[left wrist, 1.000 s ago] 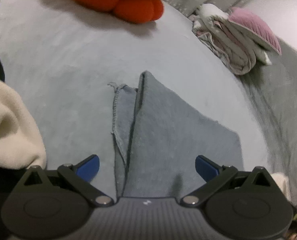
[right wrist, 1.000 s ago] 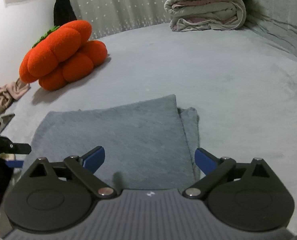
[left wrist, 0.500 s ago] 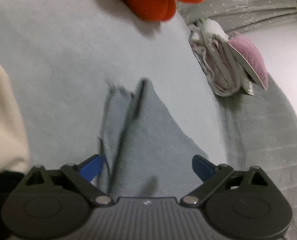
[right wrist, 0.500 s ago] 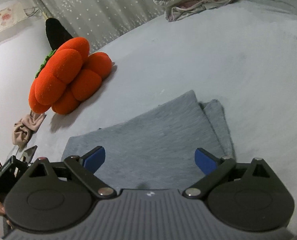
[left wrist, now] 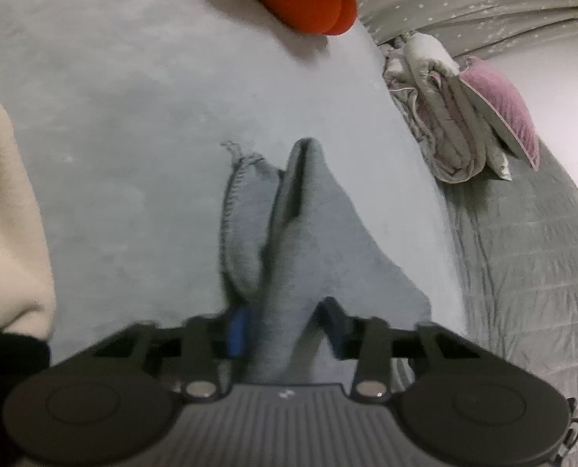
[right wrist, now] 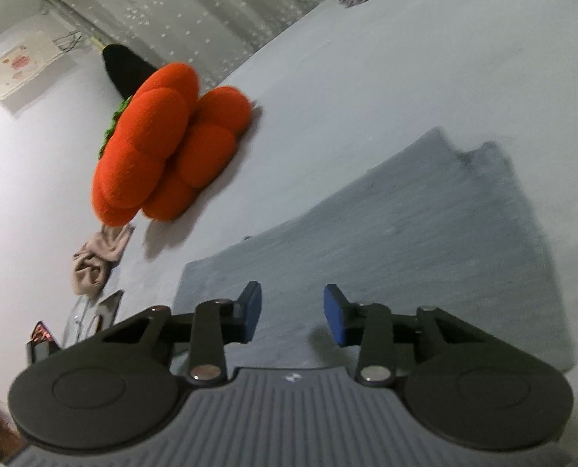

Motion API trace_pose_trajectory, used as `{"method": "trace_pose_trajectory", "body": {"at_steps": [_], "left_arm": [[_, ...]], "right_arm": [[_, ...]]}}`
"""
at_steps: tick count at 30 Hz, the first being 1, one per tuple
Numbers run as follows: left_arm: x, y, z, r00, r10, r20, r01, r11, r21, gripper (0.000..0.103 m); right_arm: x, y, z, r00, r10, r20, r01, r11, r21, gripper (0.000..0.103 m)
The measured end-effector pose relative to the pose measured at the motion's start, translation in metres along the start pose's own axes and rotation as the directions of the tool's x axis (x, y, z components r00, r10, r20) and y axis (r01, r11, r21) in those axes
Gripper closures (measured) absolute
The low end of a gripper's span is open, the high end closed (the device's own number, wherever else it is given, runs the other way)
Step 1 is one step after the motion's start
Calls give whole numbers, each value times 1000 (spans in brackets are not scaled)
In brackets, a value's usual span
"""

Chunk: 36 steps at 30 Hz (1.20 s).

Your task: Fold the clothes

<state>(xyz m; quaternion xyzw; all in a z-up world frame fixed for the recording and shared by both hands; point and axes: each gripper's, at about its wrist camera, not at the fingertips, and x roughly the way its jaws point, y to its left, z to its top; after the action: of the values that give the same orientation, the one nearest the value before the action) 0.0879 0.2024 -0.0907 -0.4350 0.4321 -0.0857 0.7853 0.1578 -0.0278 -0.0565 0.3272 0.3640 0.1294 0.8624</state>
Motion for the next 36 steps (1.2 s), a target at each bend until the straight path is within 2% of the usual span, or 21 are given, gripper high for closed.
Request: {"method": "trace_pose_trajectory", "body": {"at_steps": [4, 8, 14, 16, 18, 19, 20, 21, 22, 26, 29, 30, 33, 35, 36], "left_arm": [[-7, -8, 0, 1000, -7, 15, 6, 1000, 15, 81], [-19, -39, -3, 998, -34, 46, 29, 995, 99, 82], [-19, -85, -9, 995, -83, 56, 70, 978, 199, 82], [-13, -96, -13, 995, -84, 55, 70, 972, 227, 82], [-7, -108, -16, 995, -89, 52, 73, 965, 251, 82], [-3, -113, -18, 994, -93, 51, 77, 962, 262, 82], [1, -119, -20, 994, -97, 48, 80, 959, 273, 82], [6, -123, -22, 994, -102, 42, 86, 955, 282, 82], [11, -128, -24, 994, -107, 35, 93, 952, 291, 82], [30, -136, -36, 992, -127, -5, 122, 940, 318, 81], [43, -134, -44, 984, -173, -39, 176, 933, 313, 75], [47, -133, -46, 980, -195, -51, 201, 930, 308, 73], [51, -131, -47, 954, -288, -90, 301, 913, 275, 58], [47, -131, -45, 932, -347, -103, 362, 897, 253, 51], [44, -129, -44, 924, -369, -101, 382, 892, 240, 50]], "right_arm": [[7, 4, -3, 999, 14, -30, -15, 1000, -13, 66], [14, -1, -6, 999, 1, -51, -2, 1000, -18, 69], [28, -7, -12, 995, -31, -90, 27, 998, -49, 95], [27, -8, -11, 995, -28, -94, 24, 999, -49, 94], [18, -15, -5, 996, 20, -83, -19, 1000, 22, 81], [14, -19, -1, 996, 41, -76, -36, 997, 66, 79], [9, -26, 3, 996, 72, -61, -64, 990, 122, 73], [4, -33, 6, 994, 102, -44, -92, 980, 178, 66], [0, -42, 9, 990, 140, -25, -130, 962, 239, 63], [-15, -79, 15, 962, 264, 69, -264, 837, 480, 54], [-22, -97, 14, 946, 305, 114, -315, 768, 557, 47], [-24, -102, 13, 940, 316, 127, -329, 747, 578, 45], [-30, -114, 11, 920, 358, 160, -375, 679, 632, 40], [-34, -121, 14, 916, 363, 171, -382, 658, 649, 40], [-34, -121, 16, 918, 358, 171, -378, 659, 650, 40]]}}
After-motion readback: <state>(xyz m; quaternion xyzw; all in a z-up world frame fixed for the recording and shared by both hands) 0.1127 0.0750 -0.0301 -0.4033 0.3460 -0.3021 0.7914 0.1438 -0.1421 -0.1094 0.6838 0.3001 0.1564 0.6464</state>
